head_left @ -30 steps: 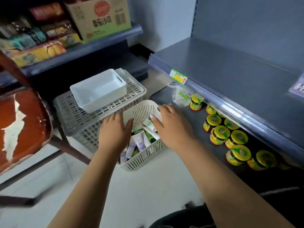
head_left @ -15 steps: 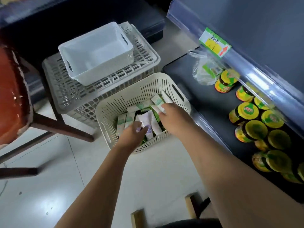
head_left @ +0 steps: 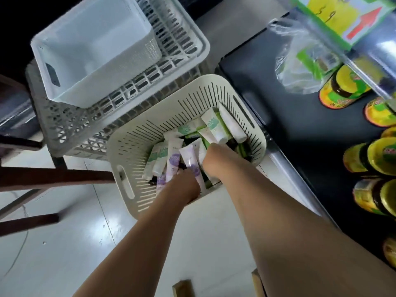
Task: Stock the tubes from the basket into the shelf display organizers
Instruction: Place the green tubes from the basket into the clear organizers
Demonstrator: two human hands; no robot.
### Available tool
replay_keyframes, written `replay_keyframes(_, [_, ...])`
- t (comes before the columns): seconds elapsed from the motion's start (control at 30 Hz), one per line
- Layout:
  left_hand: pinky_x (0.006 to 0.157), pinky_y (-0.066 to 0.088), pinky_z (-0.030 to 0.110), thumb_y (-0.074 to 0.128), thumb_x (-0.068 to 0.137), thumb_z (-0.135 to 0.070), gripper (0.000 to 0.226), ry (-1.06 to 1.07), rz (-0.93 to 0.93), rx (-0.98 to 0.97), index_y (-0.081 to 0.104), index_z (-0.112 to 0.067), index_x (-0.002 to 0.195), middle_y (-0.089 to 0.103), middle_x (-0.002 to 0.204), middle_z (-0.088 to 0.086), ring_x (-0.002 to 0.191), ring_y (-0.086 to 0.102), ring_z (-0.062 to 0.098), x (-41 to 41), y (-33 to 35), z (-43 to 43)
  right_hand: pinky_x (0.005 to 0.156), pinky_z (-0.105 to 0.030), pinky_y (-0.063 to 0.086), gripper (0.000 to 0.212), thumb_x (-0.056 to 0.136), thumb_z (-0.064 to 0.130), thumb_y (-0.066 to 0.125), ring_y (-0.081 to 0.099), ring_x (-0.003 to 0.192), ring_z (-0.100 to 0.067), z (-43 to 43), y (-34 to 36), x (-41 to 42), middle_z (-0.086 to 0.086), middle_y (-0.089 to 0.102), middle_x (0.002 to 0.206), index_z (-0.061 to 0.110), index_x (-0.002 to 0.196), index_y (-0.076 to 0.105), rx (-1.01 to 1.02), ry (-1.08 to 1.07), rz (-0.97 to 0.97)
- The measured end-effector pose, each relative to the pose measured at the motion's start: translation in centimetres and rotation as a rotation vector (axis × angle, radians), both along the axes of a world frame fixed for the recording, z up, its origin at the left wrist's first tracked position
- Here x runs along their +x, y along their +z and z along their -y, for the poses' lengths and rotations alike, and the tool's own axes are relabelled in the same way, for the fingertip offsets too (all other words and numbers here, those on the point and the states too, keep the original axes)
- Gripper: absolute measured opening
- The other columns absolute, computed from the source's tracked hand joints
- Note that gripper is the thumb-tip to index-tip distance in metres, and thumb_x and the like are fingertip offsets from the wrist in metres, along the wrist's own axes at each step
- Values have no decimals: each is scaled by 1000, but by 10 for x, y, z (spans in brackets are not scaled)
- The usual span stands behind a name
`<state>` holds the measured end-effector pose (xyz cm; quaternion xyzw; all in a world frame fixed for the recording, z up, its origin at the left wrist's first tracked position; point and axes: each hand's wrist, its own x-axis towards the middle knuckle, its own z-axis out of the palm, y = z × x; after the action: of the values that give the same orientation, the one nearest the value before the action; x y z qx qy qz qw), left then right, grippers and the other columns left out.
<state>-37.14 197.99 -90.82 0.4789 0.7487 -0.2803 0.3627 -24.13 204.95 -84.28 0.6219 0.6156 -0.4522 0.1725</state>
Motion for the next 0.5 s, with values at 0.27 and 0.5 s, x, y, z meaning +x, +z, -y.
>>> replay_keyframes(0.27, [93, 48, 41, 48, 97, -17, 40, -86, -43, 177, 49, -10, 137, 58, 132, 14, 122, 56, 35, 11, -8, -12, 103, -44, 40, 77, 96, 43, 56, 36, 138, -37, 17, -26, -15, -24, 26, 154, 12, 157, 19, 42, 90, 113])
replay_keyframes(0.5, [53, 43, 29, 72, 81, -21, 20, 139, 73, 147, 70, -9, 97, 63, 78, 4, 84, 65, 26, 4, 8, -22, 106, -47, 36, 60, 101, 34, 43, 24, 143, -34, 4, -16, -3, -15, 17, 158, 17, 156, 26, -59, 118, 45])
